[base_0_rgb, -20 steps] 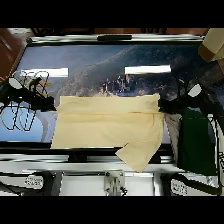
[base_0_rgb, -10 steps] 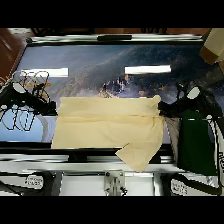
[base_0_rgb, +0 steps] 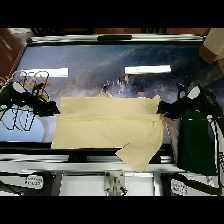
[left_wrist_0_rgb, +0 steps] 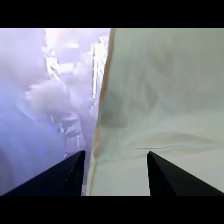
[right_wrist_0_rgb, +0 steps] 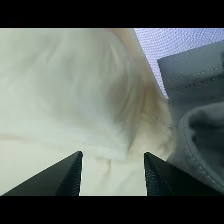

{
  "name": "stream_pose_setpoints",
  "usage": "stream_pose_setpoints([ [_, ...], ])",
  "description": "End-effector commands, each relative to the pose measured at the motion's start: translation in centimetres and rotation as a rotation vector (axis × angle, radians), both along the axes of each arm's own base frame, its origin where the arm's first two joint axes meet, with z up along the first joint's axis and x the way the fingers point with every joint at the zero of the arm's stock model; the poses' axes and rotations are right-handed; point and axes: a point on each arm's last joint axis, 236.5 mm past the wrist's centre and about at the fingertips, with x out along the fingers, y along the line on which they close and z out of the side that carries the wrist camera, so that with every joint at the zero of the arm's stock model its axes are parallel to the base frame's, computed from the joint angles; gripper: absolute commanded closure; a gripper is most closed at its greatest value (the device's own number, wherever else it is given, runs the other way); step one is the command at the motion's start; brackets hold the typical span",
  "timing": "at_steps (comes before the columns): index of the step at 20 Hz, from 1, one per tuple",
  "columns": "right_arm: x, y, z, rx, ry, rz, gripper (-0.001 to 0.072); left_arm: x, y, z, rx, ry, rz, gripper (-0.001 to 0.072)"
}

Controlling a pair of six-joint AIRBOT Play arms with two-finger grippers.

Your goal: Fold the shirts.

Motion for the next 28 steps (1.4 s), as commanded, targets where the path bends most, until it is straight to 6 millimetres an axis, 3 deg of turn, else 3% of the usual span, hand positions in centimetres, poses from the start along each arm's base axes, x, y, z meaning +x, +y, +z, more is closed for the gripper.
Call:
stream_pose_setpoints([
  [1,-0.7,-0.4,1.6,-0.028,0.012,0.063,0.0207,-0.1,0.7,1.7,-0.008,0.005,0.003,0.0227],
  [4,-1.9,-2.9,5.6,-0.148,-0.01,0.105,0.0208,-0.9,2.5,4.7,-0.015,-0.002,0.027,0.0228],
  [6,-4.8,-4.3,7.5,-0.216,0.035,0.13,0.0208,-3.8,3.0,5.3,-0.042,0.053,0.013,0.0228],
  [8,-7.9,-4.1,8.4,-0.217,0.06,0.181,0.0208,-7.9,3.1,4.2,-0.075,0.114,0.021,0.0227],
  [11,-11.4,-3.1,8.1,-0.194,0.055,0.186,0.0208,-14.4,2.3,0.7,-0.108,0.181,0.096,0.0228],
  [14,-13.0,-2.2,7.4,-0.16,0.055,0.184,0.0208,-17.6,0.9,-1.6,-0.124,0.178,0.068,0.0228],
  [18,-12.4,-2.2,7.0,-0.159,0.034,0.147,0.0208,-17.8,-0.2,-3.5,-0.151,0.156,0.096,0.0228],
  [22,-12.3,-2.2,7.0,-0.157,0.034,0.128,0.0207,-15.6,-1.4,-3.5,-0.207,0.067,0.155,0.0256],
  [24,-12.6,-1.3,6.6,-0.118,0.047,0.121,0.0207,-14.6,-1.6,-3.3,-0.226,0.041,0.197,0.0475],
  [25,-13.1,0.1,6.0,-0.058,0.058,0.118,0.0207,-14.5,-1.7,-3.3,-0.229,0.041,0.198,0.0572],
  [27,-14.2,2.8,3.5,0.06,0.073,0.086,0.0207,-14.7,-1.8,-3.2,-0.233,0.045,0.195,0.0675],
  [28,-15.1,3.3,2.1,0.083,0.099,0.073,0.0207,-14.8,-1.9,-3.1,-0.237,0.05,0.191,0.0675],
])
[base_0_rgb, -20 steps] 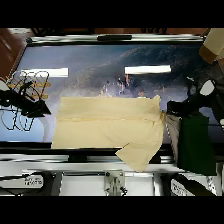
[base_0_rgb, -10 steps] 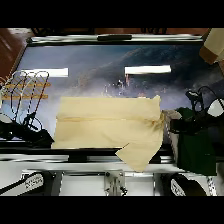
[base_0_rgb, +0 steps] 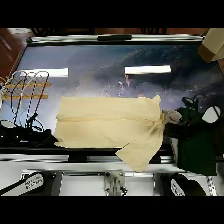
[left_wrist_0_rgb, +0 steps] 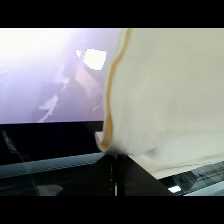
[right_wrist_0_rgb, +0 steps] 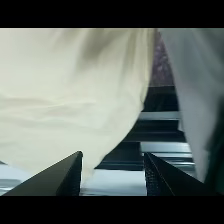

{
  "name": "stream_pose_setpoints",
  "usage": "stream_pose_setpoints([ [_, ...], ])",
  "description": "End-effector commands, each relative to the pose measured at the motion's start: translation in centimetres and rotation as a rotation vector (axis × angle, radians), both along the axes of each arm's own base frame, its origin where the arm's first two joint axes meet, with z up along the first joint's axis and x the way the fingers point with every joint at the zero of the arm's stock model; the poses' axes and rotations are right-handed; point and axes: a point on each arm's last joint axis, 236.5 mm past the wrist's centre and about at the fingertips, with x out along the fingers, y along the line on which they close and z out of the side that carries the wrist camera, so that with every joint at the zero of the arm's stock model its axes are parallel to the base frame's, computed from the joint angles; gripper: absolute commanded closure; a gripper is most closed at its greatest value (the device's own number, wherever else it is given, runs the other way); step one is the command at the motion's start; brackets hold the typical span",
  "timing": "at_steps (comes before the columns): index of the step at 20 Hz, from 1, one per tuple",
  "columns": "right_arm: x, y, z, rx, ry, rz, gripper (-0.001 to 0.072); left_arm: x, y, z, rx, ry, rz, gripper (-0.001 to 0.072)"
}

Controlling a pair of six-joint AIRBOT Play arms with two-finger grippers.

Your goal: Fold the shirts.

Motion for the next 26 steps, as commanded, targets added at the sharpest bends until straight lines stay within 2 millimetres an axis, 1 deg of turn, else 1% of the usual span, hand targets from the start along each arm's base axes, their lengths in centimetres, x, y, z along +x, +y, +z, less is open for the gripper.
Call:
stream_pose_setpoints([
  [1,-2.4,2.7,-3.8,0.112,0.066,-0.053,0.0207,0.2,-0.5,0.3,-0.027,-0.009,0.011,0.0675],
  [3,-4.2,2.5,-6.0,0.102,0.117,-0.063,0.0207,0.1,-0.7,0.4,-0.033,-0.007,0.002,0.0675],
  [5,-5.4,2.7,-8.2,0.101,0.136,-0.101,0.0207,0.1,-0.7,0.4,-0.033,-0.007,0.002,0.0675],
  [6,-5.8,2.6,-8.9,0.098,0.144,-0.117,0.0207,0.0,-0.7,0.4,-0.035,-0.005,0.001,0.0675],
  [8,-6.4,2.7,-9.6,0.097,0.157,-0.124,0.0208,0.0,-0.7,0.5,-0.037,-0.003,-0.001,0.0675],
  [11,-6.3,2.9,-10.6,0.106,0.166,-0.153,0.0208,0.0,-0.7,0.4,-0.034,-0.006,0.001,0.0675],
  [13,-5.5,3.5,-11.0,0.138,0.162,-0.183,0.0209,0.0,-0.7,0.4,-0.035,-0.006,0.001,0.0675],
  [14,-5.0,4.0,-11.2,0.16,0.158,-0.2,0.0232,0.1,-0.7,0.4,-0.034,-0.006,0.001,0.0675],
  [15,-4.7,4.3,-11.4,0.178,0.16,-0.212,0.032,0.1,-0.6,0.5,-0.033,-0.008,0.001,0.0675],
  [16,-4.7,4.6,-11.6,0.192,0.171,-0.219,0.0388,0.2,-0.6,0.5,-0.032,-0.011,0.001,0.0675],
  [17,-4.8,4.9,-11.6,0.204,0.18,-0.206,0.0543,0.4,-0.5,0.6,-0.029,-0.016,0.001,0.0675],
  [18,-4.5,5.0,-11.3,0.211,0.167,-0.178,0.0639,0.9,-0.3,0.9,-0.024,-0.027,0.0,0.0675],
  [19,-3.2,5.0,-10.2,0.219,0.116,-0.136,0.064,1.6,0.1,1.4,-0.015,-0.048,-0.002,0.0675],
  [20,-1.1,4.9,-8.7,0.218,0.033,-0.095,0.064,2.7,0.6,2.2,-0.002,-0.083,-0.012,0.0676],
  [22,5.3,3.5,-4.2,0.171,-0.198,-0.089,0.0641,5.7,2.1,4.4,0.04,-0.169,-0.018,0.0676],
  [23,8.4,2.4,-2.0,0.139,-0.293,-0.129,0.0641,7.3,2.9,5.5,0.066,-0.217,-0.012,0.0676],
  [24,10.8,1.7,-0.6,0.126,-0.346,-0.168,0.0642,9.2,3.6,6.8,0.091,-0.272,0.002,0.0676],
  [25,12.5,1.5,-0.1,0.125,-0.361,-0.171,0.0641,10.8,3.9,7.8,0.099,-0.317,0.011,0.0676],
  [26,14.0,1.6,0.0,0.137,-0.358,-0.169,0.0642,12.5,3.6,8.7,0.086,-0.351,0.012,0.0676],
])
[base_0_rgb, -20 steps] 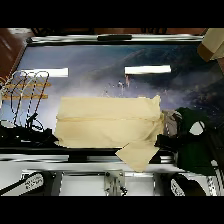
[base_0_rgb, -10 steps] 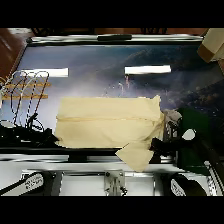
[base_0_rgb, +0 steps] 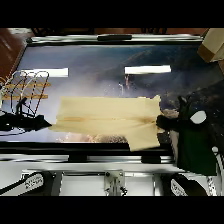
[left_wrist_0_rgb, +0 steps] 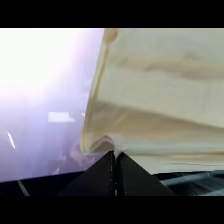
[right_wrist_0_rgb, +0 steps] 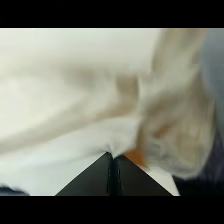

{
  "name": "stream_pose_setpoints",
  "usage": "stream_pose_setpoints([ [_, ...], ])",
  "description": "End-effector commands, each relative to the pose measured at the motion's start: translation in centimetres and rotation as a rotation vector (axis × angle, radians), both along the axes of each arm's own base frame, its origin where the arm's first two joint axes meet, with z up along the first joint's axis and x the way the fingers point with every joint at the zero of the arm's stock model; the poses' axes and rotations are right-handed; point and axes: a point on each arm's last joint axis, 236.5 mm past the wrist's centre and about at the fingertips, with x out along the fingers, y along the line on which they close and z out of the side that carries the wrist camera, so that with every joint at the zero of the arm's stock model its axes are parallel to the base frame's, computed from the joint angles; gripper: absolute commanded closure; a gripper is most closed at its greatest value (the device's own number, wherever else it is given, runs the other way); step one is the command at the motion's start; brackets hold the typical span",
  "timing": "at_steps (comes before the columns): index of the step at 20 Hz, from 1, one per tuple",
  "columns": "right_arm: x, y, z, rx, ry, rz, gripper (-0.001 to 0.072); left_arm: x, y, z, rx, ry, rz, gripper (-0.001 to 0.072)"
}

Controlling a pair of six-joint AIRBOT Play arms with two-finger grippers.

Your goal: Fold the shirts.

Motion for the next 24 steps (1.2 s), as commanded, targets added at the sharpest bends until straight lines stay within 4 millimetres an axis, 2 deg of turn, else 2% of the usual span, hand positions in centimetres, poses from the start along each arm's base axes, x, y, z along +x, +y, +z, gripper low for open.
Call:
stream_pose_setpoints([
  [1,7.4,-0.7,3.0,0.004,-0.118,-0.035,0.0641,5.7,0.2,3.4,-0.002,-0.138,0.009,0.0676],
  [3,11.0,-0.7,2.8,0.024,-0.123,-0.045,0.0641,8.9,-0.9,4.0,-0.031,-0.167,0.005,0.0676],
  [6,15.1,-1.3,2.1,0.019,-0.137,-0.055,0.0641,14.0,-0.5,3.9,-0.036,-0.175,0.07,0.0675],
  [9,16.4,-1.2,-0.3,0.032,-0.095,-0.062,0.0641,17.3,-1.3,2.1,-0.066,-0.128,0.09,0.0675],
  [11,16.2,-1.2,-1.9,0.037,-0.059,-0.063,0.064,18.1,-2.4,0.4,-0.087,-0.091,0.087,0.0674],
  [12,16.2,-1.2,-2.2,0.032,-0.058,-0.051,0.0534,18.2,-2.9,-0.4,-0.098,-0.068,0.088,0.0656],
  [13,16.1,-1.1,-2.1,0.024,-0.068,-0.01,0.0111,18.1,-3.2,-0.9,-0.104,-0.053,0.083,0.0506],
  [14,15.6,-1.1,-1.8,0.009,-0.069,0.056,0.0029,17.8,-3.4,-1.0,-0.107,-0.045,0.075,0.0224],
  [15,15.1,-1.7,-1.3,-0.019,-0.056,0.107,0.0029,17.7,-3.2,-0.7,-0.11,-0.044,0.074,0.0025],
  [16,14.7,-2.6,-1.0,-0.058,-0.034,0.14,0.0029,17.6,-2.9,-0.3,-0.113,-0.044,0.076,0.0],
  [18,13.4,-4.6,-1.2,-0.131,0.026,0.182,0.0029,17.2,-2.3,0.9,-0.123,-0.044,0.07,0.0],
  [19,12.7,-4.9,-1.5,-0.122,0.057,0.18,0.0029,17.0,-2.0,1.6,-0.129,-0.043,0.063,0.0],
  [21,11.4,-4.0,-2.6,-0.06,0.126,0.197,0.0028,16.6,-2.2,2.7,-0.137,-0.045,0.04,0.0001],
  [24,10.7,-1.9,-5.0,0.012,0.197,0.221,0.0029,16.3,-3.2,4.1,-0.138,-0.061,0.012,0.0001],
])
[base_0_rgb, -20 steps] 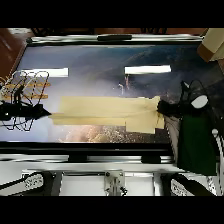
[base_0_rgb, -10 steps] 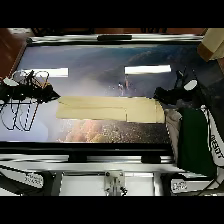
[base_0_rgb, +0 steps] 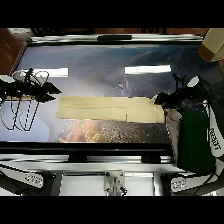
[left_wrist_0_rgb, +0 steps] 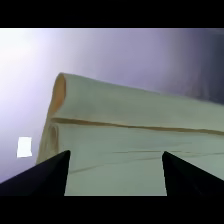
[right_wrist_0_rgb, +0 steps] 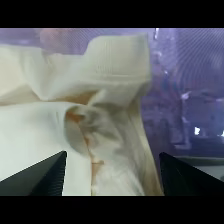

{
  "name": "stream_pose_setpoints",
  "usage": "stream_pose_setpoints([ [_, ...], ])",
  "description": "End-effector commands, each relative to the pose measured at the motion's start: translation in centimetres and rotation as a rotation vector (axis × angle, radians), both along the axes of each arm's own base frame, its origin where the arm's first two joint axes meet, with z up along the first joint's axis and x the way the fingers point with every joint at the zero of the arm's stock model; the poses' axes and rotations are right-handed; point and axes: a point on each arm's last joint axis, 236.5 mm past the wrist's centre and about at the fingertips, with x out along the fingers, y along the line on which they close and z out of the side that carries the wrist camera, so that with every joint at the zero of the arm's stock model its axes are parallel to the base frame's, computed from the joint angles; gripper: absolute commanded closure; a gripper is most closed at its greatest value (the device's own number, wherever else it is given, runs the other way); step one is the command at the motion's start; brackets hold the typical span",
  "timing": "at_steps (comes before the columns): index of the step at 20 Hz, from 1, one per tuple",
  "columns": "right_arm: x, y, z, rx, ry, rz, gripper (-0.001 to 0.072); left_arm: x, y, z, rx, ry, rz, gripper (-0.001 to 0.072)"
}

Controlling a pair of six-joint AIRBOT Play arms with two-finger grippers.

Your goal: Fold the shirts.

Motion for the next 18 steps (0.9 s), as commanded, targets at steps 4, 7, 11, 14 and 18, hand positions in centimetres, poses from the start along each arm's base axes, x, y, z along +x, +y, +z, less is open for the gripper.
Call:
stream_pose_setpoints([
  [4,-1.9,4.2,-3.7,0.06,0.128,0.09,0.0039,-0.6,-2.4,2.9,0.001,-0.039,-0.068,0.0001],
  [7,-1.7,5.1,-3.2,0.019,0.106,0.161,0.0647,-0.8,-4.0,3.3,0.003,-0.048,-0.104,0.0008],
  [11,1.4,5.9,3.1,0.031,-0.046,0.163,0.064,-1.7,-8.1,3.2,-0.003,-0.04,-0.196,0.0398],
  [14,1.4,6.5,9.0,0.048,-0.116,0.141,0.064,-2.7,-16.7,5.1,-0.154,-0.079,-0.313,0.0591],
  [18,-2.5,7.0,15.1,0.067,-0.114,0.116,0.064,-4.9,-27.8,2.9,-0.171,-0.098,-0.427,0.0674],
])
